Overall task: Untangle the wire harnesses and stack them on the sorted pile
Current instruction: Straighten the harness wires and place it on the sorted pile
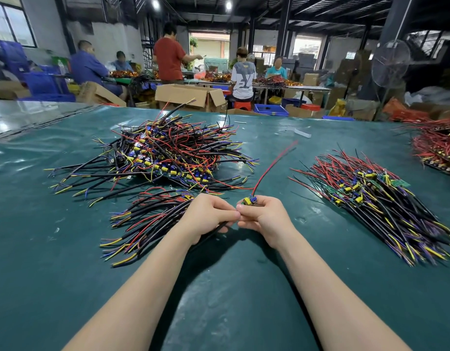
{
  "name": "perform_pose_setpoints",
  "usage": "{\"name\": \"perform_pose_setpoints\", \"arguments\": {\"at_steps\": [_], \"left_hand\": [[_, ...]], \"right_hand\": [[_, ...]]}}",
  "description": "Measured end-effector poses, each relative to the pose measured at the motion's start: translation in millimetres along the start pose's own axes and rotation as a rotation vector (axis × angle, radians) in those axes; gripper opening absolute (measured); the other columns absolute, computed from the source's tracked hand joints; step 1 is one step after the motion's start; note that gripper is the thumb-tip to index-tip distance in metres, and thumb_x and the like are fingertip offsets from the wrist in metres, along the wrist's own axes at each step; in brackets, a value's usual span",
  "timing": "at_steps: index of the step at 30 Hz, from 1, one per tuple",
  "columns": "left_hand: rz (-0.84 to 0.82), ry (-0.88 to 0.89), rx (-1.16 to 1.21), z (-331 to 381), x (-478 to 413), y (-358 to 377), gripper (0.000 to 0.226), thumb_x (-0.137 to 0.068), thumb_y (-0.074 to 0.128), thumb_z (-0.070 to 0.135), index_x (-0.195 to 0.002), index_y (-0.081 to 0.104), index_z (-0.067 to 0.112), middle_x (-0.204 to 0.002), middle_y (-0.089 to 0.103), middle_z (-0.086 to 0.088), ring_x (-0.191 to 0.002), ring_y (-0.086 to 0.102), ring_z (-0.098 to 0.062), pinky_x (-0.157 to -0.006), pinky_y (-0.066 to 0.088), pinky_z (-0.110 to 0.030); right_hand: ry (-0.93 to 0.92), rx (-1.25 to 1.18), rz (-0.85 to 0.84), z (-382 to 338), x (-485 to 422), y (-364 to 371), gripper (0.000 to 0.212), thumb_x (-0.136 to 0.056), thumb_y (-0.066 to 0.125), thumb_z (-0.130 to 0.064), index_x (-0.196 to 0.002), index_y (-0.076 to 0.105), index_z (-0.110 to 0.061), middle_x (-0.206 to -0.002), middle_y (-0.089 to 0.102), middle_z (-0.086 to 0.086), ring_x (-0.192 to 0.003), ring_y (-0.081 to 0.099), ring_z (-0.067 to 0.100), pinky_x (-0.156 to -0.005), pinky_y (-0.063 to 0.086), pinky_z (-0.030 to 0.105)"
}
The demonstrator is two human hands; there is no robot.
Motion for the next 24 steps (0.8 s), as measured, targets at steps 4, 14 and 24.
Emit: {"name": "perform_pose_setpoints", "arguments": {"at_steps": [4,14,24], "left_hand": [[-0.023,-0.010,0.053,1.4,0.0,-7.4,0.022,-0.082,0.065,0.005,-0.061,0.067,0.014,-0.047,0.057,0.006,-0.043,0.050,-0.002,-0.043,0.040,-0.013],[0.131,0.054,-0.318,3.0,-3.6,-5.3,0.022,-0.084,0.061,0.014,-0.063,0.069,0.012,-0.060,0.068,-0.001,-0.050,0.055,-0.006,-0.048,0.041,-0.018],[-0.021,-0.184,0.211,-5.9,0.5,-11.4,0.024,-0.090,0.059,0.019,-0.069,0.064,0.006,-0.046,0.055,0.007,-0.039,0.043,0.000,-0.032,0.026,-0.008]], "right_hand": [[-0.031,-0.012,-0.022,-5.1,-0.8,3.1,0.015,-0.081,0.061,0.008,-0.072,0.060,-0.004,-0.048,0.061,-0.004,-0.044,0.060,0.006,-0.046,0.049,0.015],[-0.074,-0.110,0.162,-5.1,-2.5,-15.5,0.017,-0.079,0.062,0.010,-0.068,0.060,-0.003,-0.042,0.057,-0.005,-0.037,0.054,0.003,-0.042,0.047,0.014],[-0.107,-0.170,0.205,-11.0,-5.0,-27.5,0.016,-0.081,0.060,0.009,-0.070,0.060,-0.003,-0.042,0.056,-0.005,-0.037,0.053,0.002,-0.043,0.047,0.013]]}}
Point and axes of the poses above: each hand's wrist, its own x-axis away from the middle knuckle, its own y-axis out of the palm, z = x × y, the point moved 4 cm from there along -x, towards the middle knuckle
